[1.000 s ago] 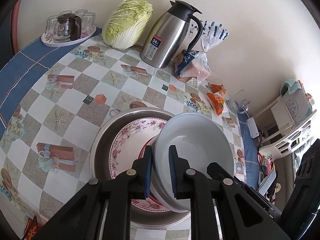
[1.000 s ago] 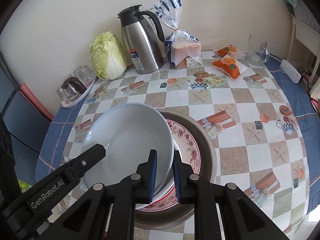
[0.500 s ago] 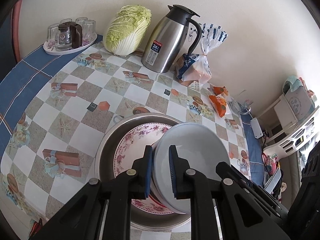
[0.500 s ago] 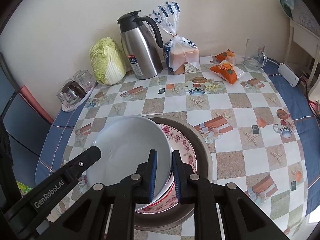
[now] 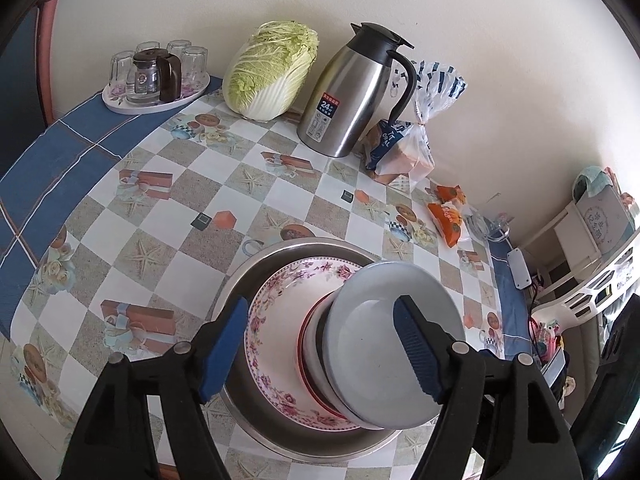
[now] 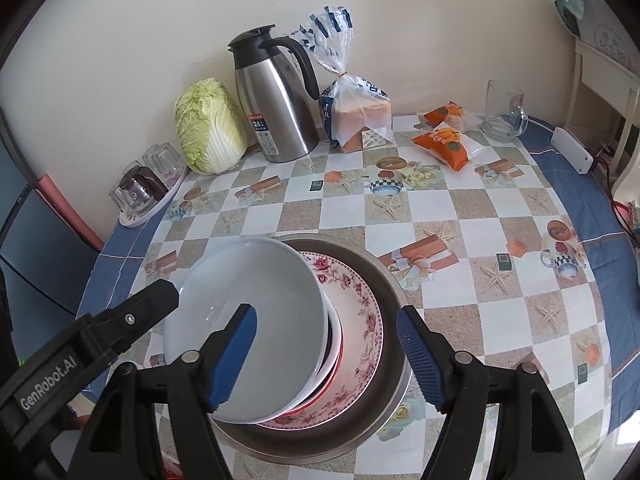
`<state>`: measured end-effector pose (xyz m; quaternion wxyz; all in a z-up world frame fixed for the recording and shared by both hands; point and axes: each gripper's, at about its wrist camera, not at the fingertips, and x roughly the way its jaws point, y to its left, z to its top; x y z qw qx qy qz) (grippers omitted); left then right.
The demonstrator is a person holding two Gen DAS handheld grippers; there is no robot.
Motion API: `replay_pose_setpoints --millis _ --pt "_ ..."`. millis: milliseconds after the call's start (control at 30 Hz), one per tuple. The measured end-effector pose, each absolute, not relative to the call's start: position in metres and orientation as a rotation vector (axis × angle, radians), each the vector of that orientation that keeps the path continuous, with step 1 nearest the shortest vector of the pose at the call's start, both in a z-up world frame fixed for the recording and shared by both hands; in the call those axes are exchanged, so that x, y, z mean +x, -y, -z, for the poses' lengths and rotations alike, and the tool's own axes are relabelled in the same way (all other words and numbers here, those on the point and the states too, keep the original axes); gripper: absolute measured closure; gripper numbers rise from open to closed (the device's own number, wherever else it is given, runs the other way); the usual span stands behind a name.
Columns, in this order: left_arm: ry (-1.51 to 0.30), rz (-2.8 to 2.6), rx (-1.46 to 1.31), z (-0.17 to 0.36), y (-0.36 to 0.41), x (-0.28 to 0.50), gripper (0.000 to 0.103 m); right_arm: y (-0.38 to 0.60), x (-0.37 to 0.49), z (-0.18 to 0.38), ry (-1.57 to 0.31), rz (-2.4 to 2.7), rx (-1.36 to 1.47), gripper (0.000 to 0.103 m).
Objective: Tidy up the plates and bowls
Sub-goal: 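Open both grippers and release the white round bowl, then withdraw both tools away from the stacked dishes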
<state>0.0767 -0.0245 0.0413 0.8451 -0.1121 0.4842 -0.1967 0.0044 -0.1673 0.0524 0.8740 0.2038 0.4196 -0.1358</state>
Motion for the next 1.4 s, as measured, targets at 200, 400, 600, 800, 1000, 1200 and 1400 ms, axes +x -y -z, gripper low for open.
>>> replay_pose_setpoints --millis 200,400,600,800,1000,1200,1400 --pt "-1.001 0.362 -0.215 -0.042 0.019 0.075 0.012 0.170 0.002 -0.051 -0.876 0.292 0.423 0.002" --pt "-0.951 0.325 -0.167 -0.047 0.014 0.072 0.006 0.173 -0.005 -0.051 -0.850 0.302 0.425 0.000" --pt "-0.943 0.313 -0.146 -0.046 0.007 0.064 0.005 0.171 -0.012 -0.054 -0.836 0.318 0.398 0.000" --pt "-0.922 0.297 -0.114 -0.045 -0.003 0.053 0.005 0.160 -0.022 -0.053 -0.823 0.302 0.370 0.000" --pt "-0.904 0.286 -0.082 -0.042 -0.015 0.043 0.005 0.147 -0.036 -0.052 -0.798 0.282 0.341 0.000" --pt "-0.889 0.252 0.005 -0.036 -0.020 0.031 0.005 0.135 -0.049 -0.050 -0.793 0.273 0.304 0.000" --pt "-0.924 0.242 0.013 -0.026 -0.028 0.028 0.005 0.127 -0.055 -0.039 -0.830 0.267 0.265 0.000"
